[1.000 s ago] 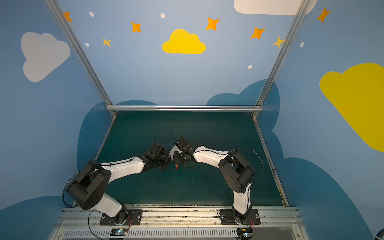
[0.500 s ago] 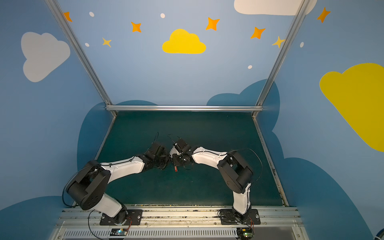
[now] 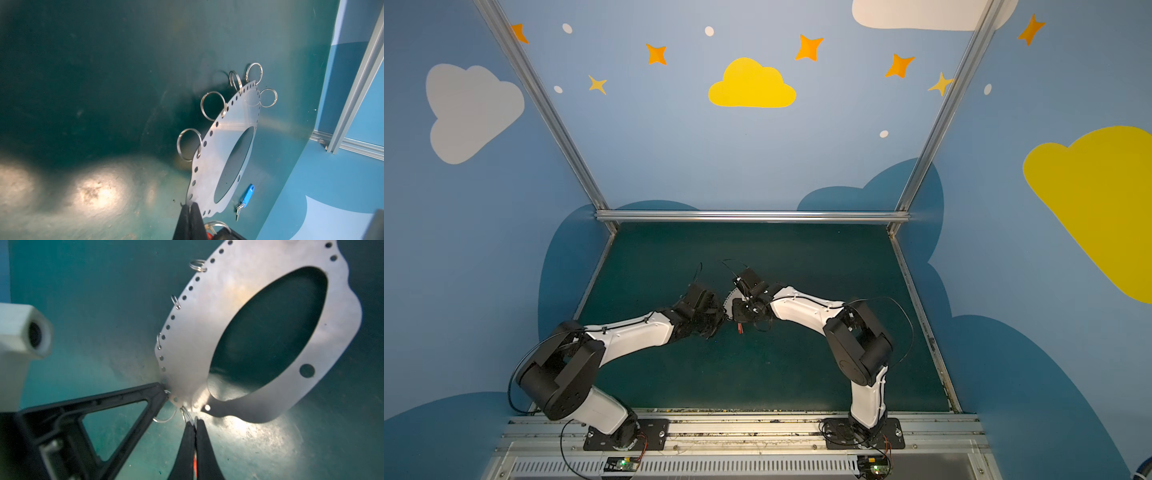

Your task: Put the keys on the keyring

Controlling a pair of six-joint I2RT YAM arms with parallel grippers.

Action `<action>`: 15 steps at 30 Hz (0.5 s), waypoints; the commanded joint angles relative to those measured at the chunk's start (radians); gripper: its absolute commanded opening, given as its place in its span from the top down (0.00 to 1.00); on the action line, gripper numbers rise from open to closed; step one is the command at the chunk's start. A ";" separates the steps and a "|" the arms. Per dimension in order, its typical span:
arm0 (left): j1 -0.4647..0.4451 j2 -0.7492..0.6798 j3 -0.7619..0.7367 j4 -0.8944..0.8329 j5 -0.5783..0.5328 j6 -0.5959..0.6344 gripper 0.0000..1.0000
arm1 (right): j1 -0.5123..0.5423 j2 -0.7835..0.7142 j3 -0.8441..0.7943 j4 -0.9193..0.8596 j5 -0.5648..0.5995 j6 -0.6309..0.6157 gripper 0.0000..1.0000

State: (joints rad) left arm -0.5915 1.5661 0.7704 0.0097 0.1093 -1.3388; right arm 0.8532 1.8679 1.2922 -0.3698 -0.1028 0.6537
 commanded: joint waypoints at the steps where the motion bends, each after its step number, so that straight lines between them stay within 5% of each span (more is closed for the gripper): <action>1: -0.004 -0.012 0.034 -0.020 -0.017 0.023 0.96 | 0.007 0.021 0.027 -0.031 -0.004 -0.011 1.00; 15: -0.013 -0.003 0.046 -0.019 -0.021 0.021 0.96 | 0.033 0.058 0.061 -0.062 -0.023 -0.040 1.00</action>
State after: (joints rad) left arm -0.5983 1.5661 0.7914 -0.0132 0.0956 -1.3277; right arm 0.8715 1.9003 1.3262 -0.4118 -0.1143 0.6270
